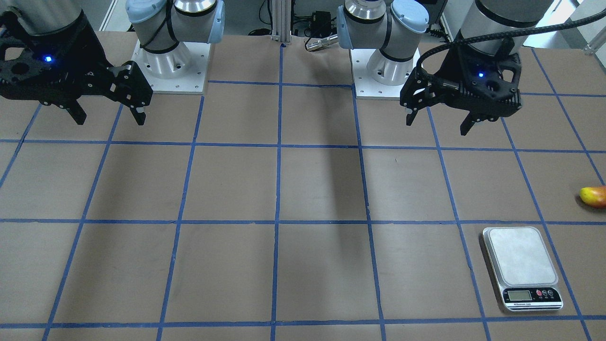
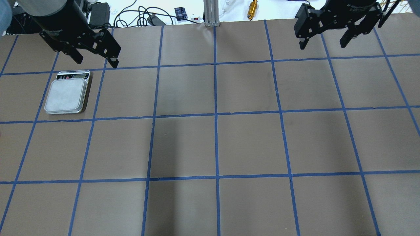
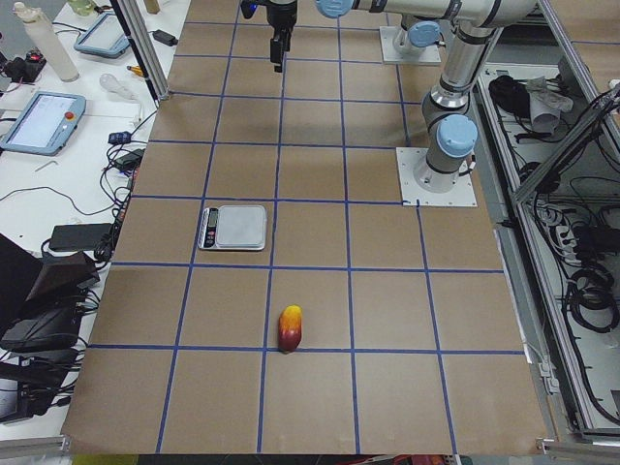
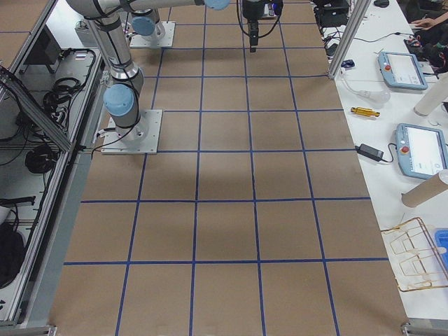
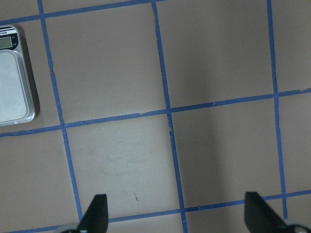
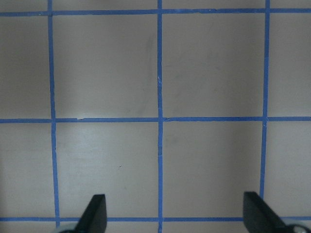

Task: Weigh mango
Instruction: 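Swing the left gripper past the scale toward the mango nearer the robot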

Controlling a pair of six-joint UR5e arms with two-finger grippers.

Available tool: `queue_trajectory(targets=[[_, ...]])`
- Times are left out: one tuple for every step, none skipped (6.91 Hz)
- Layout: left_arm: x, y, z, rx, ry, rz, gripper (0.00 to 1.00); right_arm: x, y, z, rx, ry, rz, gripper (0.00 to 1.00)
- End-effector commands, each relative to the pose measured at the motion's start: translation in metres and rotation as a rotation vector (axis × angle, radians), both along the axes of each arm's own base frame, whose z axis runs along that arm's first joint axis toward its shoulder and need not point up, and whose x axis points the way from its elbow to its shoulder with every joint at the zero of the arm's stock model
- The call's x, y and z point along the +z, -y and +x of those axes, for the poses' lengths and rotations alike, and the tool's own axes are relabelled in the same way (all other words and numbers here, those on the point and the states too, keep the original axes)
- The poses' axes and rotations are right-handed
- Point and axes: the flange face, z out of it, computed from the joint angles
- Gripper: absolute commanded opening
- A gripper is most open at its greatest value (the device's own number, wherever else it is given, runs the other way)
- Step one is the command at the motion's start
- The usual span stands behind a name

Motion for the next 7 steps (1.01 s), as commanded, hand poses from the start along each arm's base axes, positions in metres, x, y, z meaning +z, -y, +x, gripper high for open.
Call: queue_trajectory(targets=[[0.004,0.001,0.047,-0.113,0.007,0.007,1.00,-0.001,0.001,-0.001,-0.001,0.000,0.001,1.00],[0.006,-0.004,0.080,-0.200,0.026,0.045,1.00,-0.001,0.000,0.000,0.000,0.000,0.001,1.00],[0.009,-0.008,0.123,-0.302,0.082,0.073,1.00,-0.001,0.000,0.000,0.000,0.000,0.001,1.00],[0.009,-0.012,0.173,-0.347,0.081,0.088,1.00,-0.001,0.000,0.000,0.000,0.000,0.001,1.00],[0.005,-0.022,0.230,-0.391,0.067,0.105,1.00,-0.001,0.000,0.000,0.000,0.000,0.001,1.00],[-0.007,-0.030,0.294,-0.489,0.044,0.122,1.00,-0.001,0.000,0.000,0.000,0.000,0.001,1.00],[-0.023,-0.039,0.348,-0.579,0.030,0.129,1.00,-0.001,0.000,0.000,0.000,0.000,0.001,1.00]])
